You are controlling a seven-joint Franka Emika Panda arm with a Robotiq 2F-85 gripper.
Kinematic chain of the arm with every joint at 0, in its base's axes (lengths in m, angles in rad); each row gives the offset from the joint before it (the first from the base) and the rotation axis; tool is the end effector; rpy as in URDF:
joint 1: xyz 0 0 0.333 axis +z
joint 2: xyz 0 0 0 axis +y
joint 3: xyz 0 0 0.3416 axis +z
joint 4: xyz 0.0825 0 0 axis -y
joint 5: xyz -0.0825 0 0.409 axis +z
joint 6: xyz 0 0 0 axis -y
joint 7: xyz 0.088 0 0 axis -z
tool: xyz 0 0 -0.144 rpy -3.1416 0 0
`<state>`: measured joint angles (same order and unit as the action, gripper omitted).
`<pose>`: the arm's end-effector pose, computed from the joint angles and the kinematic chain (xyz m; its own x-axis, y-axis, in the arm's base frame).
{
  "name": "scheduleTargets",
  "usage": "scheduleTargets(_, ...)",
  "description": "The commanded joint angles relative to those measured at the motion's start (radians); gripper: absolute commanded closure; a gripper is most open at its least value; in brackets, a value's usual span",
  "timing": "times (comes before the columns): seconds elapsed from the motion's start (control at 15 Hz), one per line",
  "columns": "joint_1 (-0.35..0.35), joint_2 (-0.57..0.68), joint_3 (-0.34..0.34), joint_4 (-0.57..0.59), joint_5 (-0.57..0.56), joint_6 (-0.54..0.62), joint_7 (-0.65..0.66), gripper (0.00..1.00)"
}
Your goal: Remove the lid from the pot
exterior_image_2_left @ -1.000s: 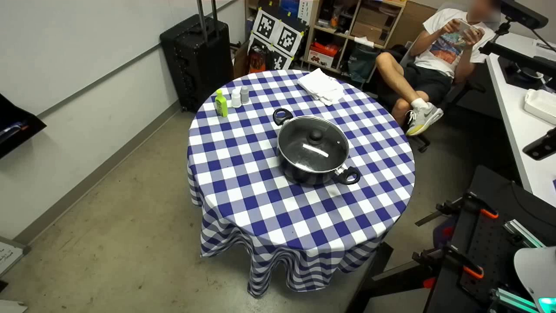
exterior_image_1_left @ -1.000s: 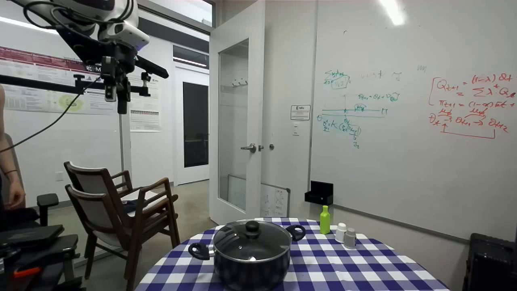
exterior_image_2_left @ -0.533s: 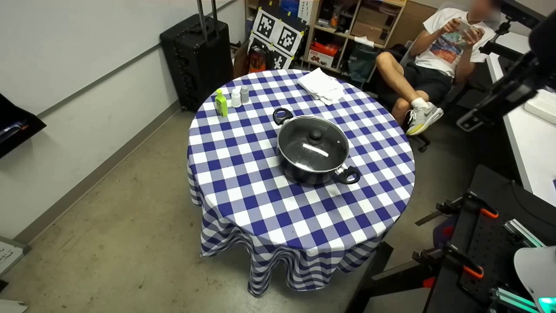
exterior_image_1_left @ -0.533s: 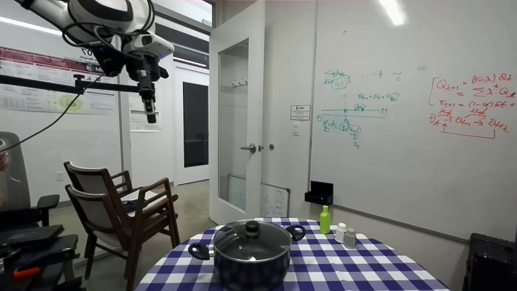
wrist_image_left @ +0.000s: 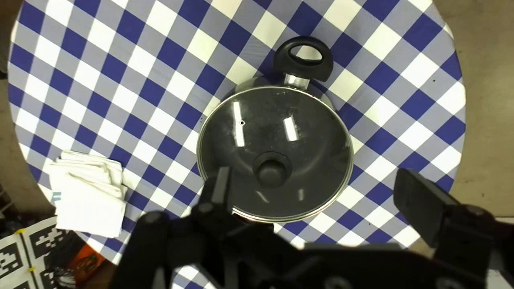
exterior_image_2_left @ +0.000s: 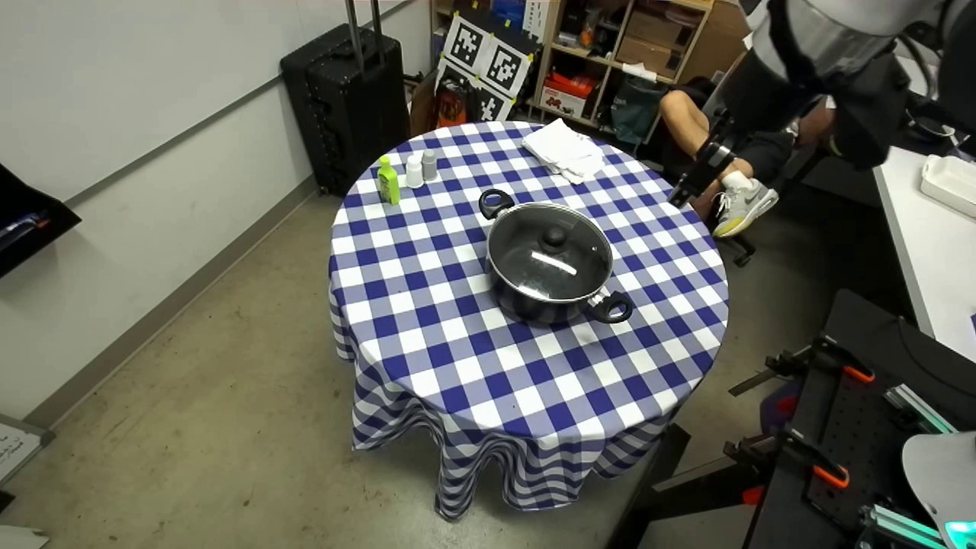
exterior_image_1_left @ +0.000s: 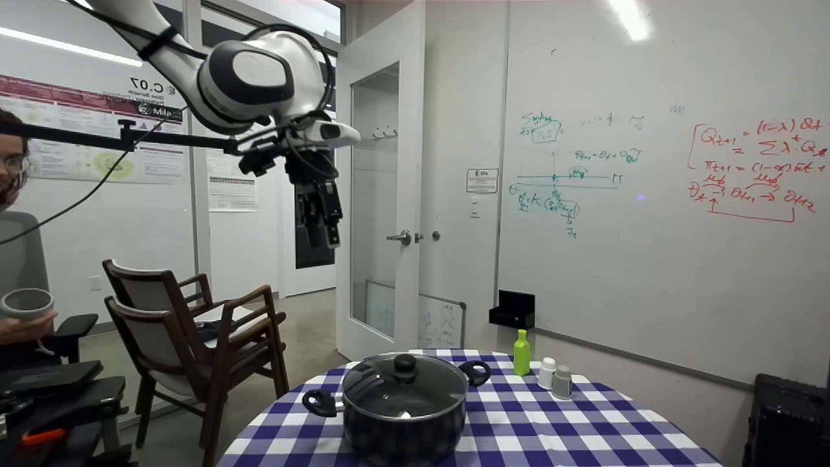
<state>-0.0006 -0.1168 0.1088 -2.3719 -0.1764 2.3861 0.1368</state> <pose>0.5152 0.0498 0.3561 0.9852 0.1003 0.1387 0.0822 -0.9880 0.1307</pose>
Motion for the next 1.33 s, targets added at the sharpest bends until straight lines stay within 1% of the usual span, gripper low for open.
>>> scheduleTargets(0.0,0.009,0.245,-0.036,0.163,0.002,0.016,-0.09,0.0)
scheduleTargets(0.33,0.029,0.524,-0.048,0.392,0.013,-0.056,-0.137,0.0)
scheduleTargets(0.53,0.032,0.648,-0.048,0.525,0.042,-0.101,-0.146,0.0)
scheduleTargets(0.87,0.021,0.781,-0.066,0.7,0.091,-0.187,-0.124,0.0)
scheduleTargets(1.07,0.006,0.837,-0.075,0.771,0.12,-0.218,-0.13,0.0)
scheduleTargets(1.27,-0.005,0.881,-0.078,0.821,0.139,-0.224,-0.136,0.0)
